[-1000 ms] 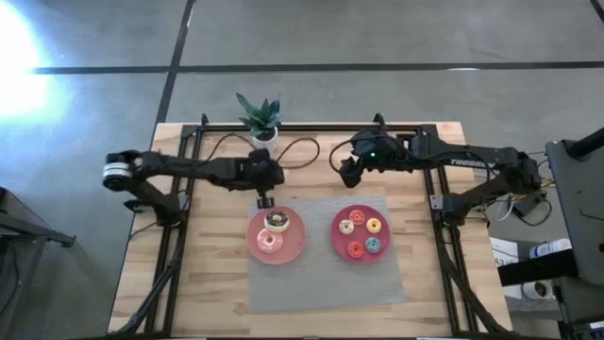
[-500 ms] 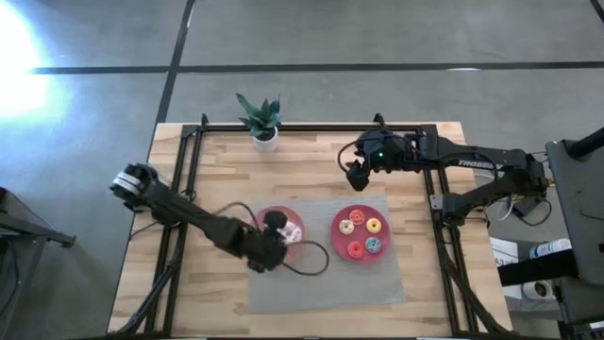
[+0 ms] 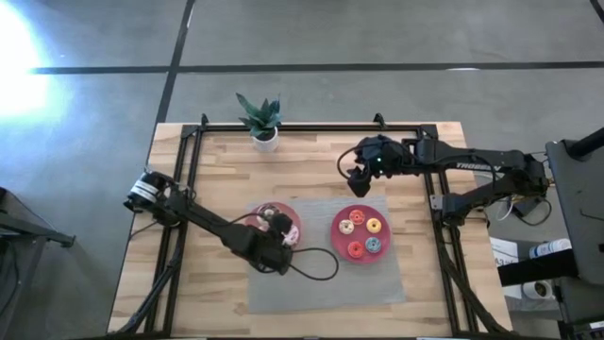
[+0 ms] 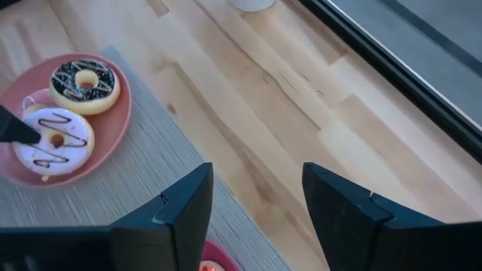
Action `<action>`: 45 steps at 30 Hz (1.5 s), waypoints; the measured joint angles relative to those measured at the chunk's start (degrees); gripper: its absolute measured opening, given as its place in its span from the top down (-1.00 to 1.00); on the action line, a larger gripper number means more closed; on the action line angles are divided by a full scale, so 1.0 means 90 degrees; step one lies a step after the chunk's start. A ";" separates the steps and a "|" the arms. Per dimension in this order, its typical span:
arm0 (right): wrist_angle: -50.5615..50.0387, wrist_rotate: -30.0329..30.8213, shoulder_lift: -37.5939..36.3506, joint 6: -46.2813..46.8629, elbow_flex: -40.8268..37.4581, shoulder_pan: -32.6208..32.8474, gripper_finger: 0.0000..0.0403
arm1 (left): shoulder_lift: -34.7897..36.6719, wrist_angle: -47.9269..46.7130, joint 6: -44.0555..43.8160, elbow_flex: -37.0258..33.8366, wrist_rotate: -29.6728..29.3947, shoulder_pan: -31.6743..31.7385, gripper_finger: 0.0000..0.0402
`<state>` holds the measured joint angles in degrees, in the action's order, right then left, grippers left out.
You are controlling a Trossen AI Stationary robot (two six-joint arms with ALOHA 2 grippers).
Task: Pick & Place donuts
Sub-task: Put the large purple donut on the light pink plate, then return to home position
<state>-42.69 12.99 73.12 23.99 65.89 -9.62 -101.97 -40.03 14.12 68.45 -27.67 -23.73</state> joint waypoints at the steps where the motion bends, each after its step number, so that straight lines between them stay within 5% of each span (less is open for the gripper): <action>1: 0.0026 0.0000 -0.0002 0.0000 -0.0027 0.0004 0.03 | 0.0000 -0.0067 -0.0045 -0.0008 -0.0026 0.0000 0.99; 13: 0.0451 -0.0007 -0.0107 -0.0022 -0.0265 0.0043 0.07 | 0.0219 -0.0495 -0.0423 0.0073 -0.0036 -0.0044 0.40; 17: 0.0476 -0.0527 -0.0129 -0.0095 -0.0276 0.0040 0.07 | 0.0391 -0.0937 -0.0826 0.0337 -0.0034 -0.0091 0.28; 24: 0.0526 -0.1107 -0.0173 -0.0342 -0.0277 0.0040 0.11 | 0.1271 -0.1138 -0.1976 0.0511 -0.0038 -0.0094 0.25; 31: 0.0537 -0.1290 -0.0725 -0.0432 -0.0406 0.0043 0.16 | 0.2504 -0.1387 -0.4571 0.0481 -0.0076 0.0034 0.25; 37: 0.0510 -0.1309 -0.1601 -0.0527 -0.0418 0.0043 0.16 | 0.3503 -0.1422 -0.6177 0.0468 -0.1475 0.0070 0.25; 42: 0.0436 -0.1283 -0.2314 0.0177 -0.0409 0.0041 0.17 | 0.4140 -0.1283 -0.6696 0.0232 -0.1801 0.0070 0.25; 45: 0.0577 -0.1548 -0.2658 0.0430 -0.0490 0.0179 0.17 | 0.4390 -0.0574 -0.6282 -0.0277 -0.1410 0.0224 0.25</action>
<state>-37.49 -0.93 49.20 27.86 61.48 -8.01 -62.46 -45.20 -42.42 65.95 -40.36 -21.71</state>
